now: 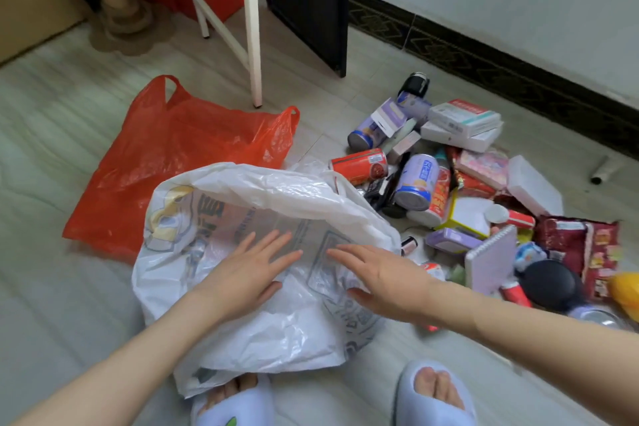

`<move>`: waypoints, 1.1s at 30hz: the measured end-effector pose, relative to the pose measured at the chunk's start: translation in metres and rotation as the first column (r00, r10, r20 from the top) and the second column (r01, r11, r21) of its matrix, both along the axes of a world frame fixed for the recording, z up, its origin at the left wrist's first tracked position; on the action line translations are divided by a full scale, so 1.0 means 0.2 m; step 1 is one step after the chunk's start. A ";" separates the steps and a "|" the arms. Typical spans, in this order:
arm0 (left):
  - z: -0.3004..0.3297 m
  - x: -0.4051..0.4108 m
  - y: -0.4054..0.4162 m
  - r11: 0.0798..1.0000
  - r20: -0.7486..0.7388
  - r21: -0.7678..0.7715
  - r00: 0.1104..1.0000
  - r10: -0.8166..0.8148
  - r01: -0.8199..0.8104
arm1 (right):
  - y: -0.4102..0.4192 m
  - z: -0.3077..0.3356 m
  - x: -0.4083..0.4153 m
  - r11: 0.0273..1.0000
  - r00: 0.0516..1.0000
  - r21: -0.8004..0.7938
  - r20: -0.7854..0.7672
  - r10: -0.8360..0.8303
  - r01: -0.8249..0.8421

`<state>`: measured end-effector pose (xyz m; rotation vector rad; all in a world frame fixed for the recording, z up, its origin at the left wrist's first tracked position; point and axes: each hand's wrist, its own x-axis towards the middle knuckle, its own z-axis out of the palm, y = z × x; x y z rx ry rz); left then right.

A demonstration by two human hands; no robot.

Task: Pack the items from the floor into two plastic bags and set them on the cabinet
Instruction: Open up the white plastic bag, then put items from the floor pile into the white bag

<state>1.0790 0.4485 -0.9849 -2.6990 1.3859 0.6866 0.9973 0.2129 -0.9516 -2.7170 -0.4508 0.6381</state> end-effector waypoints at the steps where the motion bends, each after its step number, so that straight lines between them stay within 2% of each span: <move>1: 0.04 -0.04 -0.05 0.999 0.002 -0.053 1.000 -0.008 0.008 | -0.06 0.05 -0.05 0.999 0.998 0.003 0.036 -0.046 0.046; 3: 0.11 -0.12 -0.17 0.990 -0.009 -0.136 0.999 -0.031 0.030 | -0.19 0.11 -0.17 0.980 0.976 0.007 0.089 -0.197 0.198; 5: 0.18 -0.20 -0.30 0.979 0.000 -0.198 0.998 -0.056 0.055 | -0.31 0.12 -0.31 0.918 0.913 0.011 0.101 -0.395 0.396; 8: 0.25 -0.33 -0.49 0.956 0.025 -0.288 0.998 -0.054 0.059 | -0.42 0.02 -0.51 0.769 0.769 -0.003 0.039 -0.638 0.639; 11: 0.24 -0.42 -0.64 0.928 0.071 -0.351 0.992 -0.104 0.122 | -0.40 -0.15 -0.57 0.616 0.615 -0.024 -0.044 -0.787 0.787; 13: 0.20 -0.42 -0.71 0.919 0.133 -0.355 0.982 -0.132 0.171 | -0.36 -0.25 -0.56 0.511 0.510 -0.040 -0.041 -0.859 0.859; 16: 0.14 -0.36 -0.84 0.942 0.163 -0.271 0.974 -0.160 0.200 | -0.30 -0.39 -0.55 0.434 0.432 -0.022 -0.057 -0.900 0.901; 18: 0.07 -0.28 -0.94 0.958 0.157 -0.175 0.967 -0.201 0.228 | -0.31 -0.46 -0.55 0.444 0.442 -0.014 -0.073 -0.894 0.896; 21: -0.04 -0.18 -1.07 0.960 0.052 -0.089 0.963 -0.263 0.267 | -0.36 -0.46 -0.54 0.445 0.453 0.090 -0.098 -0.886 0.891; 22: -0.07 -0.17 -1.09 0.960 0.013 -0.092 0.965 -0.263 0.263 | -0.37 -0.45 -0.56 0.419 0.436 0.143 -0.121 -0.892 0.897; 25: -0.16 -0.20 -1.09 0.984 -0.111 -0.135 0.985 -0.133 0.118 | -0.38 -0.37 -0.64 0.244 0.301 0.275 -0.186 -0.935 0.930; 27: -0.22 -0.24 -1.07 0.994 -0.098 -0.092 0.993 -0.066 0.057 | -0.38 -0.34 -0.72 0.166 0.231 0.318 -0.180 -0.956 0.933; 29: -0.28 -0.28 -1.08 0.998 -0.056 -0.017 0.996 -0.066 0.065 | -0.40 -0.32 -0.78 0.133 0.200 0.344 -0.167 -0.965 0.930; 33: -0.33 -0.32 -1.14 0.995 0.045 0.087 0.997 -0.062 0.058 | -0.44 -0.29 -0.81 0.148 0.228 0.382 -0.174 -0.958 0.912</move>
